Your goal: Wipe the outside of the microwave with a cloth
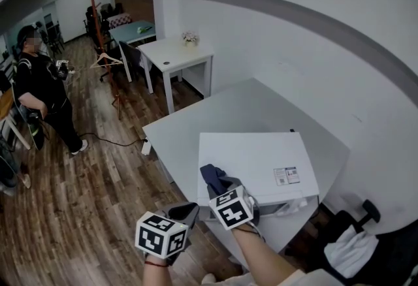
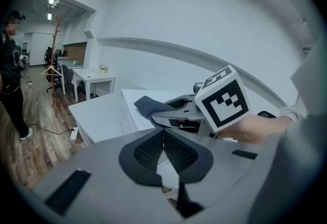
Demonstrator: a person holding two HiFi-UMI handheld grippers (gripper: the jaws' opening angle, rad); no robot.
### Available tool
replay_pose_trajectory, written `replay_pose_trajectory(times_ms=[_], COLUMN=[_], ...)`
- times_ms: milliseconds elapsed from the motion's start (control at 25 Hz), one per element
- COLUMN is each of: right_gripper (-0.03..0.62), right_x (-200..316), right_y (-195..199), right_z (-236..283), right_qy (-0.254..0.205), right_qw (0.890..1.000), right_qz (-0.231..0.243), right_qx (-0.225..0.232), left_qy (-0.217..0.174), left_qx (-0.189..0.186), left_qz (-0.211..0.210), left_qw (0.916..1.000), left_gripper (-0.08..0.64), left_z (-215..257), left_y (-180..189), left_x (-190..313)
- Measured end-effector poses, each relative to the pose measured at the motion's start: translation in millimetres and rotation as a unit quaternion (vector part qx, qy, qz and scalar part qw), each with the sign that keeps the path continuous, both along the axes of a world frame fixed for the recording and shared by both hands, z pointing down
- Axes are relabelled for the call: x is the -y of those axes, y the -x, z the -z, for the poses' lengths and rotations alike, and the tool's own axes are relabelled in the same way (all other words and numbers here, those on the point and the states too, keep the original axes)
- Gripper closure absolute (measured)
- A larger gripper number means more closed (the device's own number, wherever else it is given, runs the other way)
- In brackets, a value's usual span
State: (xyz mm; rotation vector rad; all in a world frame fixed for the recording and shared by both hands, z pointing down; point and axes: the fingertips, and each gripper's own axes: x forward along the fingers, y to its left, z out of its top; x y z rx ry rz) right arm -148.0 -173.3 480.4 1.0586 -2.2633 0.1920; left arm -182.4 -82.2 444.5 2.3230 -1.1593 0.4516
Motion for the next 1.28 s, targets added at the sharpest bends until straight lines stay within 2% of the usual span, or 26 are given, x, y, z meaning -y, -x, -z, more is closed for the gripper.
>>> replay_pose_trajectory(times_ms=[360, 560, 840, 1280], right_gripper=[0.485, 0.485, 0.485, 0.485], right_x=[5.3, 25.0, 40.4, 53.2], right_y=[28.0, 29.6, 19.5, -26.8], right_z=[2.3, 3.8, 5.4, 7.3], right_qy=[-0.012, -0.014, -0.015, -0.008], right_qw=[0.999, 0.999, 0.999, 1.000], right_qz=[0.039, 0.042, 0.034, 0.012], right_qx=[-0.011, -0.024, -0.016, -0.002], left_qy=[0.008, 0.009, -0.005, -0.001], left_qx=[0.006, 0.010, 0.021, 0.039], left_qz=[0.016, 0.021, 0.033, 0.011], left_qw=[0.9998, 0.9997, 0.9992, 0.9992], left_gripper=[0.557, 0.557, 0.557, 0.557], left_z=[-3.9, -2.8, 7.3, 11.8], left_y=[13.9, 15.0, 7.9, -31.0], left_x=[-3.1, -4.4, 9.9, 27.7])
